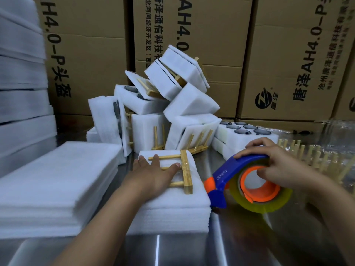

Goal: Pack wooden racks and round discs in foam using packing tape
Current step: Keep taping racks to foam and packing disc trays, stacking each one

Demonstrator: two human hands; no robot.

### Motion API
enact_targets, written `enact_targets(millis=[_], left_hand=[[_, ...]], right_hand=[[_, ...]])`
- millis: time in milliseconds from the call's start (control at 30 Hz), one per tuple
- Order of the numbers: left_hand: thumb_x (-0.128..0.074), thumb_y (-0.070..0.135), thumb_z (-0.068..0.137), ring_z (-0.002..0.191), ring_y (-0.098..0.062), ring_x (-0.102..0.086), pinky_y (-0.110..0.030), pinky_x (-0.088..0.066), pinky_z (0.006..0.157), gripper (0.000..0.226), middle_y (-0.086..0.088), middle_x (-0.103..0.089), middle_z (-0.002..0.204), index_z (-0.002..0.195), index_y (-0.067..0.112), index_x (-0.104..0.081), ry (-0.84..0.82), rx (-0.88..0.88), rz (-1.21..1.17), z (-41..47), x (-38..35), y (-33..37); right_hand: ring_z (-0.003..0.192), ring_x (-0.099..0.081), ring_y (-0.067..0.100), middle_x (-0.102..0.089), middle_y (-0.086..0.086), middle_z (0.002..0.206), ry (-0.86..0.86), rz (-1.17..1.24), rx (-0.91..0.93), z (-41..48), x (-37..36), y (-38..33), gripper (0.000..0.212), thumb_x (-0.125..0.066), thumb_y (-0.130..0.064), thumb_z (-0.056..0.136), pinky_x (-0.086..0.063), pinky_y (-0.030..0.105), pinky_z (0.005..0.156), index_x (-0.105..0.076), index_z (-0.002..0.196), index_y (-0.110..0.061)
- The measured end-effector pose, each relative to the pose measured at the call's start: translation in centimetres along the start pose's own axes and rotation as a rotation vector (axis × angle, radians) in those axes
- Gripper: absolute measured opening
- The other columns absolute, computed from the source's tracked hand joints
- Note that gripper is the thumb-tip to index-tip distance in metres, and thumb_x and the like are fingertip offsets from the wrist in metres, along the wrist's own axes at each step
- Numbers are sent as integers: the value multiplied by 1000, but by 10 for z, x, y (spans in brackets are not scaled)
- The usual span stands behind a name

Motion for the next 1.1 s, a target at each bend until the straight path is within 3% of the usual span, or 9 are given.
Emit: enact_targets(millis=[133,267,333,400,533,667,767,933,1100], left_hand=[[-18,80,80,145,-26,9,-44,-6,115,90,-9,10,159,151,28,0,-6,-3,-2,0,0,-1],[-18,79,80,145,-26,9,-44,-6,115,89,-9,9,159,151,28,0,1,3,0,1,0,-1],[-19,79,80,145,-26,9,-45,-7,115,89,-9,8,159,151,28,-1,2,2,-4,1,-1,-1],[-19,80,80,146,-26,9,-44,-7,115,90,-8,8,159,151,28,-1,3,-3,-8,1,-1,-1],[-18,80,79,145,-26,9,-45,-7,115,91,-8,9,159,151,28,0,-1,-8,-18,0,0,-2],[-19,80,80,146,-26,8,-45,-8,115,90,-8,7,159,151,28,-2,8,-5,-8,1,0,-1],[-19,80,79,146,-26,6,-45,-9,115,90,-8,5,159,151,28,-4,8,-9,-10,1,0,-1],[-18,80,79,145,-26,8,-46,-8,115,89,-7,6,159,151,29,-3,2,-6,-17,1,0,-2],[-18,81,79,145,-25,10,-46,-8,114,91,-7,10,159,151,28,-1,-1,-3,-10,0,1,-1]], right_hand=[[88,-48,-8,-41,-17,108,124,35,-27,-1,20,-3,68,-53,19,74,-46,13,60,-67,98,-43],[92,-48,7,-38,-13,108,401,9,-33,0,41,0,75,-59,16,74,-47,26,72,-59,93,-56],[109,-43,20,-35,-7,122,488,-186,-22,1,30,0,70,-66,11,69,-44,39,88,-61,99,-52],[112,-43,37,-45,13,129,520,-529,127,-1,12,-6,61,-80,2,57,-39,51,86,-71,106,-33],[97,-47,36,-56,25,114,416,-822,345,-15,-20,8,65,-91,-11,41,-42,46,74,-75,103,-21],[108,-39,31,-40,16,131,332,-684,254,-40,-42,21,62,-85,-31,52,-46,51,80,-69,112,-28],[111,-50,31,-51,11,131,232,-617,237,-57,-52,24,42,-60,-53,68,-45,50,81,-70,106,-38],[118,-53,30,-55,3,131,121,-617,123,-59,-50,21,31,-64,-35,75,-37,42,84,-70,104,-44],[128,-36,27,-44,4,143,403,-570,311,-56,-43,-7,41,-40,-52,92,-27,44,102,-73,106,-32]])
Point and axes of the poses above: each hand's wrist, its own z-axis towards the middle knuckle, its own x-axis out of the back of the hand, y = z × x, the point moved 2 cm from there along z, towards the middle knuckle
